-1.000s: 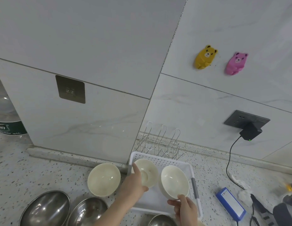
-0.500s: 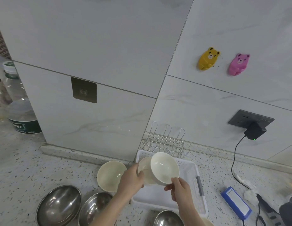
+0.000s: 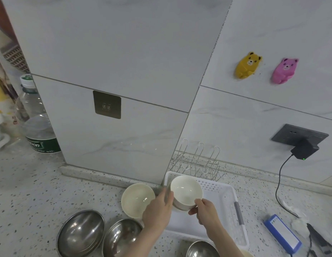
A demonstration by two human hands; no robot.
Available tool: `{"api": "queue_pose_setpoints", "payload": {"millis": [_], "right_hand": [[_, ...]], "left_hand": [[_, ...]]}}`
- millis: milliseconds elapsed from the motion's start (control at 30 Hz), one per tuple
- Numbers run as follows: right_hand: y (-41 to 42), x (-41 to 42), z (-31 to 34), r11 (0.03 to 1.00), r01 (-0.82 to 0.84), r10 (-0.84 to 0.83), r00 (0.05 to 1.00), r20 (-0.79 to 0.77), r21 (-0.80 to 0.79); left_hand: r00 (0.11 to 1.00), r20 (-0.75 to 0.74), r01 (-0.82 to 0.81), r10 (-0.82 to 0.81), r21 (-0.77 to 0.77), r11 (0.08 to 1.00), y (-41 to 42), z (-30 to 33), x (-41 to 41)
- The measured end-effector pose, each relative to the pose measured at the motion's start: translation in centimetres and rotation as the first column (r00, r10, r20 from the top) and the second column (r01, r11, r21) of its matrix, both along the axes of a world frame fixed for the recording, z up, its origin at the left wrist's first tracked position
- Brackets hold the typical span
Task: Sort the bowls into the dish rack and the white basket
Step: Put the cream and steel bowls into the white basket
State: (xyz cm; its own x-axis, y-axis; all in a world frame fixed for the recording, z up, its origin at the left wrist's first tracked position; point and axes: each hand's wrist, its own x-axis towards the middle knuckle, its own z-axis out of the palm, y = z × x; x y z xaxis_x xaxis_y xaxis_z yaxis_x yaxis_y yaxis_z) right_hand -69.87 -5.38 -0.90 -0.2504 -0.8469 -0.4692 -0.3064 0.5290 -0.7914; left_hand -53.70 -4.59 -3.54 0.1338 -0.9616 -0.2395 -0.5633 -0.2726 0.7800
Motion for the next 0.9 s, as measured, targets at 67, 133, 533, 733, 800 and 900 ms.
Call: {"api": "queue_pose_setpoints", "payload": {"millis": [67, 133, 533, 733, 800, 900], "right_hand": [[-0.2, 0.2, -0.1, 1.0, 0.001, -0.001, 1.0, 0.002, 0.013], [-0.3, 0.3, -0.3, 1.0, 0.001, -0.001, 1.0, 0.008, 0.029], [-0.1, 0.4, -1.3, 0.999, 0.037, -0.042, 0.986, 0.161, 0.035], [0.8, 0.2, -1.6, 0.993, 0.095, -0.113, 0.949, 0.295, 0.072], [0.8, 0.3, -1.8, 0.992, 0.1, -0.118, 0.95, 0.289, 0.078], [0.8, 0.5, -2.2, 0.993, 0.094, -0.109, 0.955, 0.276, 0.067]], "left_hand": [[0.999, 0.048, -0.017, 0.017, -0.014, 1.0, 0.1, -0.1, -0.3], [0.996, 0.091, -0.021, 0.024, -0.032, 0.999, 0.2, -0.2, -0.5], [0.964, 0.238, -0.067, 0.116, -0.207, 0.976, 0.9, -1.9, -1.3], [0.954, 0.275, -0.062, 0.119, -0.208, 0.976, 0.8, -2.2, -1.4], [0.953, 0.278, -0.062, 0.122, -0.215, 0.975, 0.8, -2.3, -1.4], [0.95, 0.286, -0.062, 0.126, -0.225, 0.972, 0.9, -2.4, -1.4]]}}
